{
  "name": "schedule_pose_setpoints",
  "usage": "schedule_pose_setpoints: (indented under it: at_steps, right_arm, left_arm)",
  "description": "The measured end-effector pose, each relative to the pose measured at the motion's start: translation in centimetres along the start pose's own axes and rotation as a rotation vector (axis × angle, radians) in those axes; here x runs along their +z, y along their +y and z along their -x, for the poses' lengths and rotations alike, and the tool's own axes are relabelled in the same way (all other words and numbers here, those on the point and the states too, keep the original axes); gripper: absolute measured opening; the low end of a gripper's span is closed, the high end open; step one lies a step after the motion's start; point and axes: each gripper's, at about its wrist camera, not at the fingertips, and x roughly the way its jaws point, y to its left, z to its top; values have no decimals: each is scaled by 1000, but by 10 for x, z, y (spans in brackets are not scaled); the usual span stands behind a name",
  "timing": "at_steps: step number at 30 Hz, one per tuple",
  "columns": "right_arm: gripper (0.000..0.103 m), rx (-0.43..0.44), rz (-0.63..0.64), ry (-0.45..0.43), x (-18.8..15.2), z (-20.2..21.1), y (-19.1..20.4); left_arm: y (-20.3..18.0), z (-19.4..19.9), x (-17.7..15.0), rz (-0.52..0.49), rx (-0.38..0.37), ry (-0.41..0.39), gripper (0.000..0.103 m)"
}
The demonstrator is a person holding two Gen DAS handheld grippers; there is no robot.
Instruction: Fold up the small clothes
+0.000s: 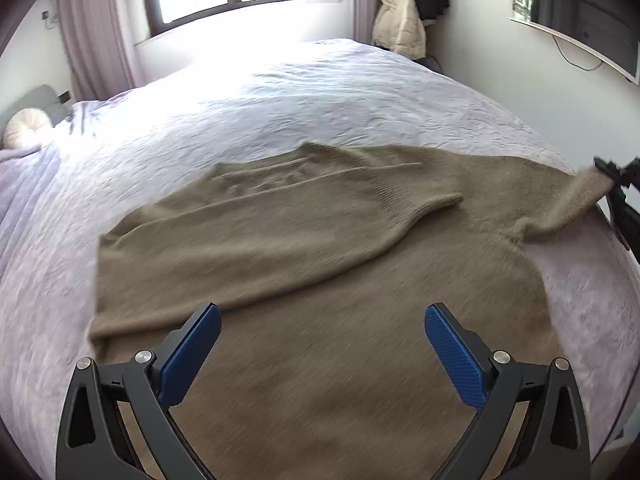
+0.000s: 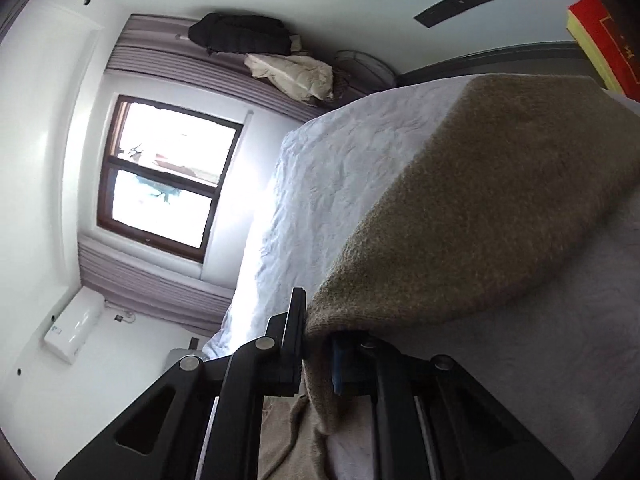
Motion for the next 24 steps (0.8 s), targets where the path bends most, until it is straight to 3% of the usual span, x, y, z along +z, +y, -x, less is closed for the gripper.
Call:
schedule_pose_setpoints:
  at_steps: [2, 7, 13, 17, 20, 23, 24]
  right_arm:
    - [12, 61, 52, 32, -4, -10, 22]
    - [12, 120, 288, 138, -34, -41, 94]
    - [15, 149, 558, 370, -117, -113, 162]
    - [15, 145, 633, 561, -193, -165, 169]
    - [17, 46, 712, 705, -249, -206, 158]
    - [41, -84, 709, 809, -280, -235, 123]
    - [42, -70, 676, 796, -280, -236, 119]
  left_arm:
    - [-13, -15, 10, -23, -17, 17, 102]
    - [-21, -40, 5, -40, -14, 98, 102]
    - [29, -25, 4, 54, 23, 31, 102]
    - [76, -15, -3, 87, 118, -9, 102]
    - [106, -21, -18, 107, 162, 9, 102]
    - [127, -38, -36, 154, 169, 75, 102]
    - [132, -43, -42, 176, 153, 95, 102]
